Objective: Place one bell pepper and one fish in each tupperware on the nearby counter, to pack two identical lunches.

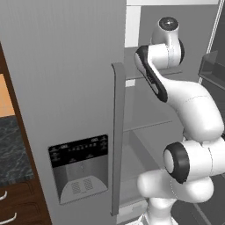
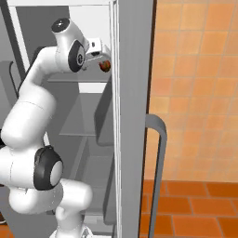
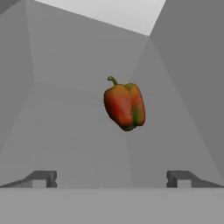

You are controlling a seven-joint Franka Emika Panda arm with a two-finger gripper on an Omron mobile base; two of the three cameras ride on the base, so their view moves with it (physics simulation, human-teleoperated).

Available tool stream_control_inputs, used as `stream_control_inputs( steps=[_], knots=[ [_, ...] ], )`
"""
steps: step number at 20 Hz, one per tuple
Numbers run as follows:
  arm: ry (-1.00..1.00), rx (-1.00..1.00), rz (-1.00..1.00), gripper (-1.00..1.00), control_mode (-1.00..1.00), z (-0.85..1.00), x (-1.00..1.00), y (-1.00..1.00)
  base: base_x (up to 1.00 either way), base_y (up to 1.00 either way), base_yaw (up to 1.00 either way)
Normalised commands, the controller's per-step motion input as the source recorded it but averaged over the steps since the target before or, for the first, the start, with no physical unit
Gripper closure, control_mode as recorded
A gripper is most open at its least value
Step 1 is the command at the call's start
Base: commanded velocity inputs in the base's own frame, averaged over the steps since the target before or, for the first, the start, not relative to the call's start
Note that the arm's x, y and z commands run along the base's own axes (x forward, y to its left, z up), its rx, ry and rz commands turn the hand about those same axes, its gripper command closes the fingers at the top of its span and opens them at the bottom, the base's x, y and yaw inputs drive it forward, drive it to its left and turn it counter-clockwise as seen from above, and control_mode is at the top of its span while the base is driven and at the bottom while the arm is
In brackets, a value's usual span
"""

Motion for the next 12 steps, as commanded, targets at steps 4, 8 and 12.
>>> stream_control_inputs(
  steps=[4, 8, 12],
  knots=[
    [0.01, 0.00, 0.04, -1.00, -1.00, -0.12, 0.72, -0.04, 0.00, 0.00, 0.00],
    [0.00, 0.09, 0.04, -1.00, -1.00, -0.02, 0.51, -0.17, 0.00, 0.00, 0.00],
    [0.01, 0.05, 0.00, -1.00, -1.00, -0.30, 0.64, -0.18, 0.00, 0.00, 0.00]
  ],
)
